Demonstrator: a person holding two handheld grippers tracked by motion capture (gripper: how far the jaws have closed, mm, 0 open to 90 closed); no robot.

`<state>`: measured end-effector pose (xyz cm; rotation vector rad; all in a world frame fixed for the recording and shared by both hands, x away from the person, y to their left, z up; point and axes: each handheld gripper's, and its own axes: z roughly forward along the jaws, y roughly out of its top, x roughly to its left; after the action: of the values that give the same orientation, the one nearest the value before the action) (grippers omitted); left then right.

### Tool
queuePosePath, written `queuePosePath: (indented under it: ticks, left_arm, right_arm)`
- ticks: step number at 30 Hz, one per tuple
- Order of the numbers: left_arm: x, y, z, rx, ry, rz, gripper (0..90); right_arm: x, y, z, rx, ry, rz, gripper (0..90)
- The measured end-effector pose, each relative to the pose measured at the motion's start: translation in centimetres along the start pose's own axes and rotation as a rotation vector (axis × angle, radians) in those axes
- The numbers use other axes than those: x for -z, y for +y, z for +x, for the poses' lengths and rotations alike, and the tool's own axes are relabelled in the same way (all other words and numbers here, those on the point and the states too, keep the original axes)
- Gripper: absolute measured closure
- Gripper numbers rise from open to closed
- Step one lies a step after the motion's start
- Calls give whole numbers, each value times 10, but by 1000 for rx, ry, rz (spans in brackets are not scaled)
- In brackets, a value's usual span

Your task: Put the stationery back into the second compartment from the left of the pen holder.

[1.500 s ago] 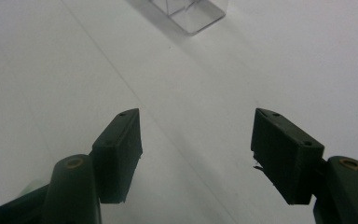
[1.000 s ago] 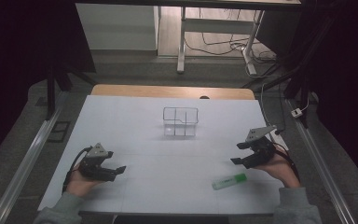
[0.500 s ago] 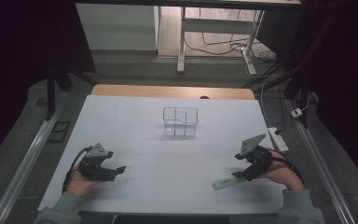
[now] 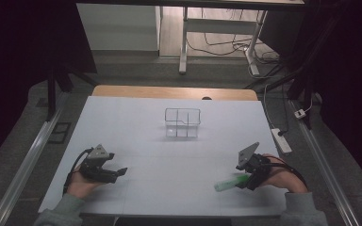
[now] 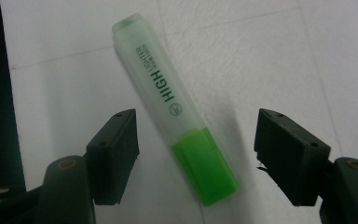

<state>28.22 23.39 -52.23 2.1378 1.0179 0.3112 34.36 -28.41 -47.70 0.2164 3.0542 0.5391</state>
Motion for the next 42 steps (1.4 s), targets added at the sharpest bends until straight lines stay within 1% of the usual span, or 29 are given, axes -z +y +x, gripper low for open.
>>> queuePosePath:
  ticks: [1, 2, 3, 6, 7, 8, 9, 12, 14, 15, 16, 17, 18, 20, 21, 22, 23, 24, 25, 27, 28, 30, 31, 32, 33, 34, 35, 37, 42]
  left_arm:
    - [0, 0, 0, 0, 0, 1, 177]
    - [0, 0, 0, 0, 0, 0, 177]
    - [0, 0, 0, -1, 0, 0, 177]
    - [0, 0, 0, -2, 0, 1, 177]
    - [0, 0, 0, -2, 0, 2, 177]
    - [0, 0, 0, -2, 0, 2, 177]
    - [0, 0, 0, 0, 1, 2, 177]
    - [0, 0, 0, -2, 0, 0, 177]
    - [0, 0, 0, -2, 0, 1, 177]
    - [0, 0, 0, -3, 0, 1, 177]
    - [0, 0, 0, -3, 0, 1, 177]
    - [0, 0, 0, -4, 0, 2, 177]
    - [0, 0, 0, -4, 1, 1, 177]
    - [0, 0, 0, -5, 1, 2, 177]
    - [0, 0, 0, -7, 1, 2, 177]
    - [0, 0, 0, -7, 1, 2, 177]
    - [0, 0, 0, -9, 1, 3, 177]
    - [0, 0, 0, -10, 0, 3, 177]
    - [0, 0, -1, -13, 0, 4, 177]
    - [0, 0, -1, -16, 0, 7, 177]
    - [0, 0, -1, -16, 0, 7, 177]
    - [0, 0, -1, -15, 0, 5, 177]
    - [1, 0, -1, -14, 1, 5, 177]
    - [1, 0, 0, -14, 3, 6, 177]
    - [1, 0, 0, -13, 3, 6, 177]
    - [1, 0, 0, -12, 3, 5, 177]
    - [0, 0, 0, -10, 3, 3, 177]
    - [0, 0, 0, -10, 3, 4, 177]
    - [0, 0, 0, -15, 4, 7, 177]
  right_arm:
    - [-2, 0, 0, 10, 3, 2, 306]
    - [-2, 0, 1, 2, 4, 17, 312]
    - [-4, 0, 1, 17, 4, 20, 319]
    - [-6, 0, 3, 22, 6, 45, 343]
    - [-7, 0, 3, 32, 5, 51, 353]
    - [-8, 1, 4, 29, 5, 57, 367]
    - [-9, 1, 3, 51, 4, 55, 380]
    - [-11, 2, 5, 47, -4, 65, 425]
    - [-12, 2, 4, 68, -5, 71, 465]
    - [-13, 2, 5, 60, -7, 81, 489]
    - [-15, 2, 4, 71, -15, 89, 505]
    - [-15, 2, 5, 57, -4, 100, 517]
    - [-16, 3, 3, 84, 2, 91, 526]
    - [-16, 5, 4, 95, -3, 104, 551]
    - [-15, 6, 5, 99, 9, 121, 566]
    - [-16, 7, 5, 122, 13, 124, 583]
    - [-16, 8, 6, 114, 17, 139, 604]
    - [-17, 9, 6, 142, 18, 133, 627]
    - [-16, 10, 8, 127, 22, 154, 644]
    - [-17, 11, 8, 164, 23, 142, 661]
    - [-16, 11, 9, 151, 23, 153, 662]
    - [-16, 10, 9, 158, 26, 142, 664]
    - [-15, 9, 9, 152, 25, 143, 665]
    - [-16, 9, 8, 172, 23, 126, 665]
    - [-14, 8, 10, 143, 23, 140, 665]
    - [-14, 8, 8, 165, 21, 119, 665]
    - [-13, 8, 8, 152, 22, 107, 665]
    - [-8, 8, 7, 138, 13, 62, 665]
    - [4, 12, 2, 79, -52, -56, 666]
